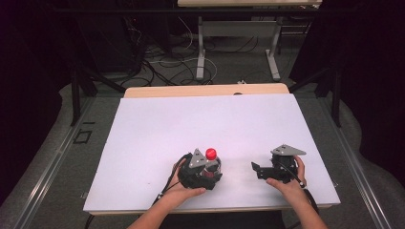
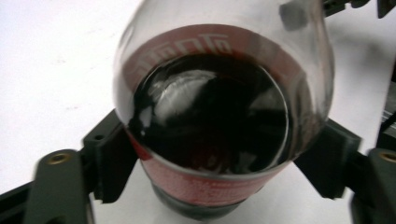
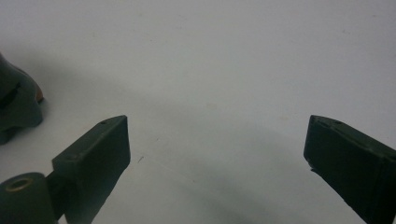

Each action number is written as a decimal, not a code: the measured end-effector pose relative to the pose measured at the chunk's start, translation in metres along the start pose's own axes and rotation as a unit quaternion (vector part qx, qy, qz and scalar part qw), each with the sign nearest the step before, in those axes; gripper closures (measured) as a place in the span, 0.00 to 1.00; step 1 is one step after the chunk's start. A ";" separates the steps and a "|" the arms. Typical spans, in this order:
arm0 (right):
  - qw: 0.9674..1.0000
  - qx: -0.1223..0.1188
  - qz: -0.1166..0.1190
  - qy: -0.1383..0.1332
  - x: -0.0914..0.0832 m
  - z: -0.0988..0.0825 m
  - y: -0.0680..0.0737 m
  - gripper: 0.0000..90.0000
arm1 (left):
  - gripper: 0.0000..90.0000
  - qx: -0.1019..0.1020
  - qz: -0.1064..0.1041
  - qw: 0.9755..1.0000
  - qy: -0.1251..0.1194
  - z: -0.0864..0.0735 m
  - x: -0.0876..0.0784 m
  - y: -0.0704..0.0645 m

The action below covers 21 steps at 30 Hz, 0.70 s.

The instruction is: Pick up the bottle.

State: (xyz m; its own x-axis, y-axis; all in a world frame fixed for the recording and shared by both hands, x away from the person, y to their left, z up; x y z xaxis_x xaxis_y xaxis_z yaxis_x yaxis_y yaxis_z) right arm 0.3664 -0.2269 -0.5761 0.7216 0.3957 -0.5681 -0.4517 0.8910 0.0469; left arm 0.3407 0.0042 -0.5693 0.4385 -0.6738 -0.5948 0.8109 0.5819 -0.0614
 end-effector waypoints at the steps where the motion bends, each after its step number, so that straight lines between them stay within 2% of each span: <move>1: 1.000 0.003 -0.001 0.001 0.000 0.000 0.001 0.07 | 0.31 0.003 -0.001 1.000 -0.004 0.000 0.000 0.001; 6: 1.000 0.001 0.012 0.002 0.000 0.001 0.006 0.08 | 0.32 0.006 0.001 1.000 -0.004 0.000 0.000 0.001; 8: 1.000 -0.009 0.013 -0.001 0.000 0.001 0.007 0.10 | 0.32 0.002 -0.002 1.000 -0.010 0.000 0.000 0.001; 9: 1.000 -0.007 0.017 -0.002 0.000 0.002 0.009 0.11 | 0.32 0.002 -0.008 1.000 -0.005 0.000 -0.002 0.002; 10: 1.000 -0.012 0.015 -0.003 -0.001 0.002 0.009 0.12 | 0.32 0.001 -0.004 1.000 -0.012 0.000 -0.001 0.002; 13: 1.000 -0.020 0.017 -0.007 -0.002 0.004 0.012 0.16 | 0.32 0.004 -0.002 1.000 -0.010 0.000 -0.002 0.002; 15: 0.999 -0.015 0.032 -0.005 -0.003 0.005 0.015 0.17 | 0.32 0.004 -0.006 1.000 0.000 -0.001 -0.004 0.001; 16: 0.999 -0.013 0.040 -0.009 -0.004 0.007 0.018 0.17 | 0.32 0.002 -0.005 1.000 -0.002 -0.001 -0.004 0.001; 18: 0.999 -0.026 0.044 -0.014 -0.007 0.011 0.020 0.19 | 0.32 0.004 -0.004 1.000 -0.003 -0.001 -0.006 0.001; 19: 0.998 -0.028 0.048 -0.016 -0.009 0.013 0.023 0.20 | 0.32 0.005 0.004 1.000 -0.008 0.000 -0.006 0.002; 20: 0.998 -0.035 0.051 -0.019 -0.011 0.015 0.025 0.21 | 0.32 0.006 -0.003 1.000 -0.003 -0.001 -0.008 0.002; 21: 0.998 -0.037 0.055 -0.017 -0.014 0.018 0.029 0.23 | 0.32 0.001 0.002 1.000 -0.010 0.000 -0.009 0.002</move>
State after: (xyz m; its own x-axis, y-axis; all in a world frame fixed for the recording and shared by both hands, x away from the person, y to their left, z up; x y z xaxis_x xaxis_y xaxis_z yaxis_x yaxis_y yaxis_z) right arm 0.3530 -0.2029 -0.5526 0.6822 0.4989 -0.5345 -0.5661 0.8231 0.0456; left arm 0.3384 0.0114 -0.5641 0.4494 -0.6801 -0.5792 0.8099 0.5838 -0.0569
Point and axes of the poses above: each handheld gripper's, and its own axes: x roughly forward along the jaws, z roughly out of its top, y roughly to its left, the point moved 7 cm from there along x, roughly forward along the jaws, and after that the axes turned 1 degree about -y, right-handed, at the moved point
